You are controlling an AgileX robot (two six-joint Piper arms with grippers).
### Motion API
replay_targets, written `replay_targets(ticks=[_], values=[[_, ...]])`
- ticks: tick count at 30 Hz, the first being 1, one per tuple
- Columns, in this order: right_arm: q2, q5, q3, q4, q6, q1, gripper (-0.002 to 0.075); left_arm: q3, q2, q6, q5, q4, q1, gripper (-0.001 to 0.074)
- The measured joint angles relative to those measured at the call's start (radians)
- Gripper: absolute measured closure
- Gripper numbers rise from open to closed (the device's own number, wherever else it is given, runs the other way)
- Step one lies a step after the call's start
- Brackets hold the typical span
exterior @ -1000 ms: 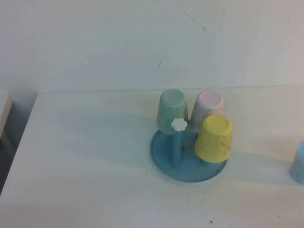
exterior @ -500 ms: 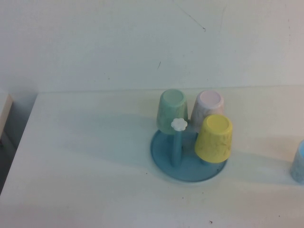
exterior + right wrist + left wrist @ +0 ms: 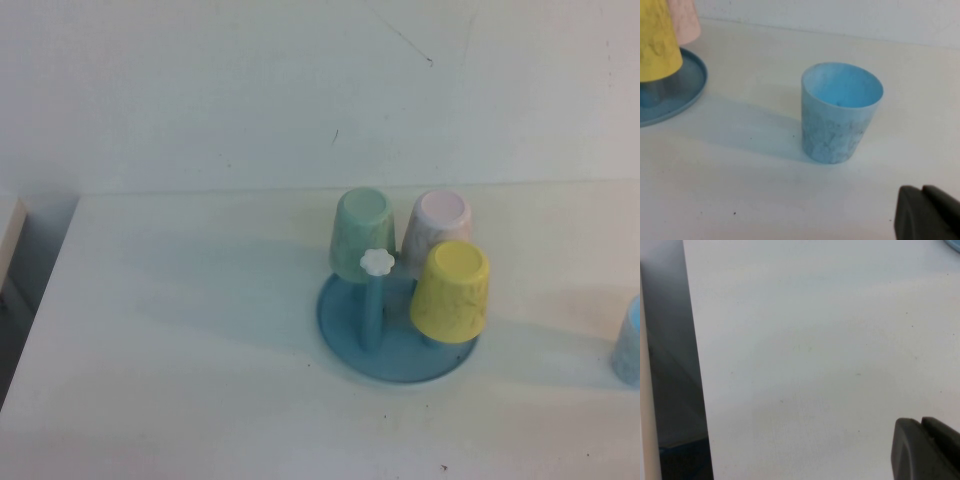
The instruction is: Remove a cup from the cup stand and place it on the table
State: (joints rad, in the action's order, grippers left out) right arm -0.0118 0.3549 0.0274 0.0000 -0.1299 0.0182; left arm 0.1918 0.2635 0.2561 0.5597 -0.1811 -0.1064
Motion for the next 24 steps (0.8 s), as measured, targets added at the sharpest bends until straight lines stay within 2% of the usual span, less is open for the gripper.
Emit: replay_targets(ticks=[7,12,18,24], values=[[0.000,0.000,0.000,0.000,0.006,-0.002,0.0727,-0.033,-0.016,0.000,-0.065,0.049,0.011,0.0737],[0.000,0.000,0.000,0.000,0.006,-0.001,0.0727,-0.139,-0.118,-0.026,-0.225,0.121,0.048,0.0737],[0.000,0.000,0.000,0.000,0.006,-0.001,0.0727,-0.215,-0.267,-0.028,-0.315,0.099,0.136,0.0737],[-0.001,0.000,0.000,0.000,0.008,-0.001,0.0727,-0.219,-0.273,-0.037,-0.273,0.032,0.227,0.0737]])
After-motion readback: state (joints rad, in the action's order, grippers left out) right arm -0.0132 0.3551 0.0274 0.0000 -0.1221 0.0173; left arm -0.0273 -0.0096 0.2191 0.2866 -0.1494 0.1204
